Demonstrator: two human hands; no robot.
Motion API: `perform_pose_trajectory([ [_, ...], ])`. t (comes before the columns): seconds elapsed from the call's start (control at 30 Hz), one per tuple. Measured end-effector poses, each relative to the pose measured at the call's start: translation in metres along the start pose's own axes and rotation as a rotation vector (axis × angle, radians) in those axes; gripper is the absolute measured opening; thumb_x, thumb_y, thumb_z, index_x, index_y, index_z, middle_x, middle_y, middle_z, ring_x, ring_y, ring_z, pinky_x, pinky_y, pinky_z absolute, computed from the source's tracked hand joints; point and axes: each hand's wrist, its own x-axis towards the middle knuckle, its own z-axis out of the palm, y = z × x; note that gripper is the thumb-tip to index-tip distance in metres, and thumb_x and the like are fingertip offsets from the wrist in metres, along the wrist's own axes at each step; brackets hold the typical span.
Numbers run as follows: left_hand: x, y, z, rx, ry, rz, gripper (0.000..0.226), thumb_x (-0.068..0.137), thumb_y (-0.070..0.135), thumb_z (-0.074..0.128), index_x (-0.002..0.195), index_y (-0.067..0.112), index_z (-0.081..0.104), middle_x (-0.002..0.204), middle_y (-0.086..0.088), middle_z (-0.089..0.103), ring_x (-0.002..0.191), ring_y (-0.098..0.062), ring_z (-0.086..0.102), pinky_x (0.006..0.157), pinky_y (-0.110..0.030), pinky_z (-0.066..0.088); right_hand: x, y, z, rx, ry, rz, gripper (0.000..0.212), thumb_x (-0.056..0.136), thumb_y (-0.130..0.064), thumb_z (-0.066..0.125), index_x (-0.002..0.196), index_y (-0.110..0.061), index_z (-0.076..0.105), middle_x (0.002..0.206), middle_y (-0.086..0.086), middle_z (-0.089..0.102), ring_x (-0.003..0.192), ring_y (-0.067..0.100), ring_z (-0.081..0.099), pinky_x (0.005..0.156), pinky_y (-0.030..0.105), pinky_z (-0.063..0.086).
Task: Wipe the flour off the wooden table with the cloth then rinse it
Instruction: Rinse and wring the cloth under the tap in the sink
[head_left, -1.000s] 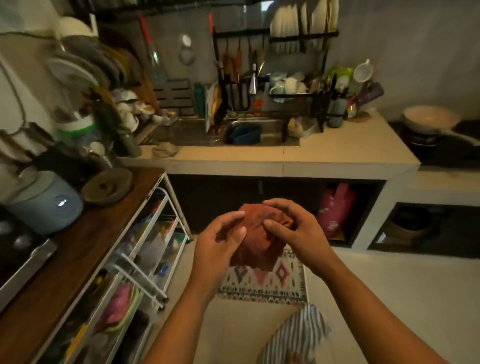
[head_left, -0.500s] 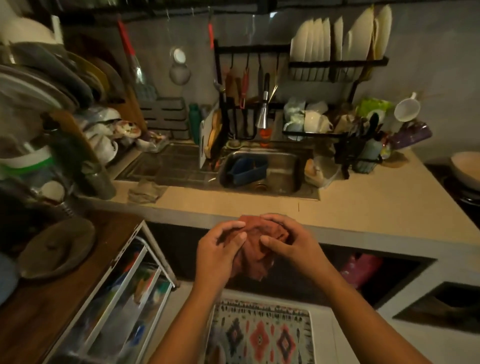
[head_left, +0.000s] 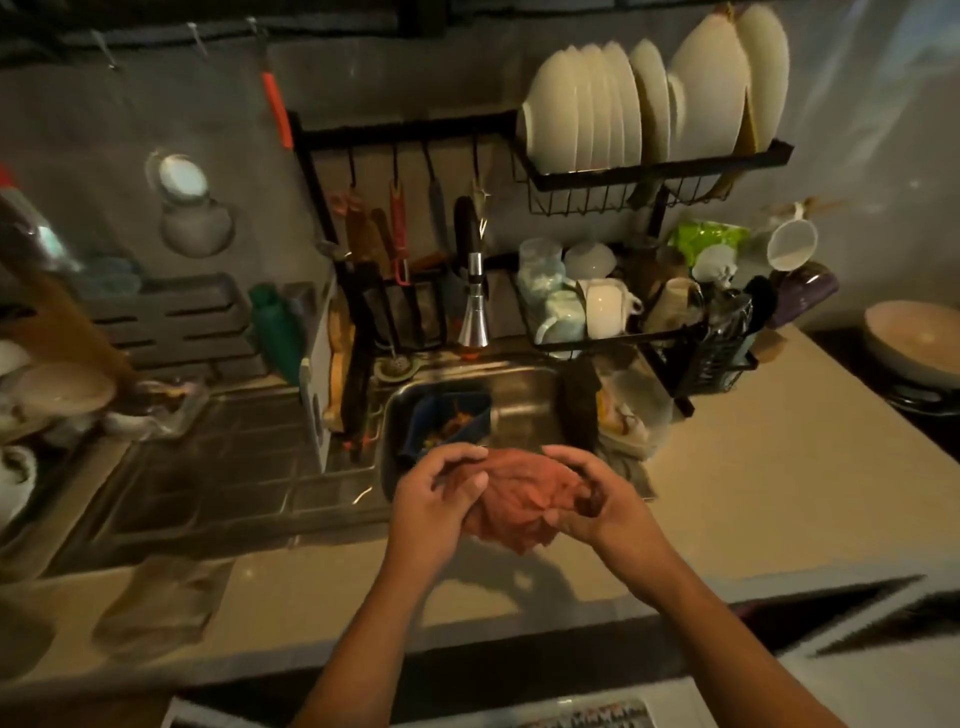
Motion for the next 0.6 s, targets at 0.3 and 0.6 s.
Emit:
perform_pose_trajectory([
  [0.3,0.105,-0.021,-0.001,0.004,0.134,-0.092,0.031,0.088,-0.003,0.067,0.105,0.023,0.069,0.098,0.004,0.070,0.088,-0.010,0.070,0.071,-0.027,0.058,0.138,0.032,-0.031,-0.273,0.047,0.009,0.049,0.074,-0.012,0.088,0.116,-0.028,0.070,0.105,-0.005,0.075,0.096,0.003,0.070,0.082,0.022,0.057],
  [0.6,0.163,-0.056,-0.003,0.026,0.102,-0.185,0.033,0.084,0.019,0.069,0.114,0.031,0.066,0.107,-0.002,0.070,0.095,-0.017,0.070,0.073,-0.028,0.056,0.222,0.061,-0.029,-0.230,-0.008,0.013,0.025,0.091,0.007,0.065,0.089,-0.018,0.066,0.087,-0.004,0.066,0.078,0.002,0.062,0.074,0.013,0.049],
])
